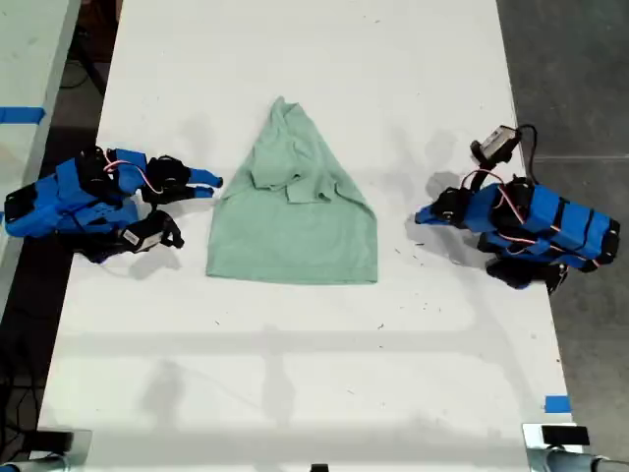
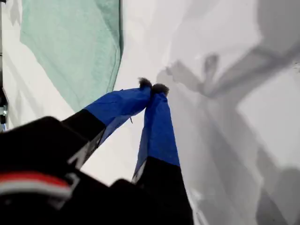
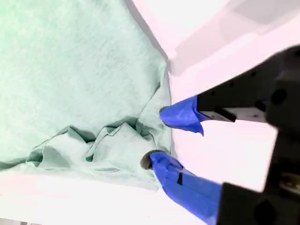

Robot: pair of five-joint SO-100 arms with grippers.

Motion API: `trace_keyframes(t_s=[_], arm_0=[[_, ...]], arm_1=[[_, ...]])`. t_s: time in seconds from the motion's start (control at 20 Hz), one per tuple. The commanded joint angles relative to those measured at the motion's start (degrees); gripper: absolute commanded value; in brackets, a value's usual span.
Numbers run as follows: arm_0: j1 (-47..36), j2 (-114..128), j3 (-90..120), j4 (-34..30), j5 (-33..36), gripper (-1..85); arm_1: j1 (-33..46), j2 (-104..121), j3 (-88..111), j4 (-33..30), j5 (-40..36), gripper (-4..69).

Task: Fold t shirt

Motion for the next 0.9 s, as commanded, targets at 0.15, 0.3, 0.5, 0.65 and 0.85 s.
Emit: trace_keyframes(t_s=[0.15, 0.3, 0.5, 0.65, 0.85], arm_0=[[-0.62, 0.35, 0.44, 0.26, -0.88, 11.3], [-0.62, 0.35, 0.44, 0.26, -0.88, 11.3], [-0.62, 0.35, 0.44, 0.26, -0.88, 11.3], [-0.62, 0.35, 0.44, 0.26, -0.88, 11.3], [-0.62, 0.35, 0.44, 0.26, -0.88, 11.3]], arm_1=[[-1.32, -4.48, -0.88, -1.05, 1.41, 0.5], [-2.37, -30.41, -9.58, -11.95, -1.41, -0.9], [-6.68, -65.65, -33.05, -15.64, -5.27, 13.8], [-7.47, -70.05, -37.53, -16.96, -6.59, 18.0], [-9.40, -71.28, -38.14, -21.09, -10.46, 19.8]])
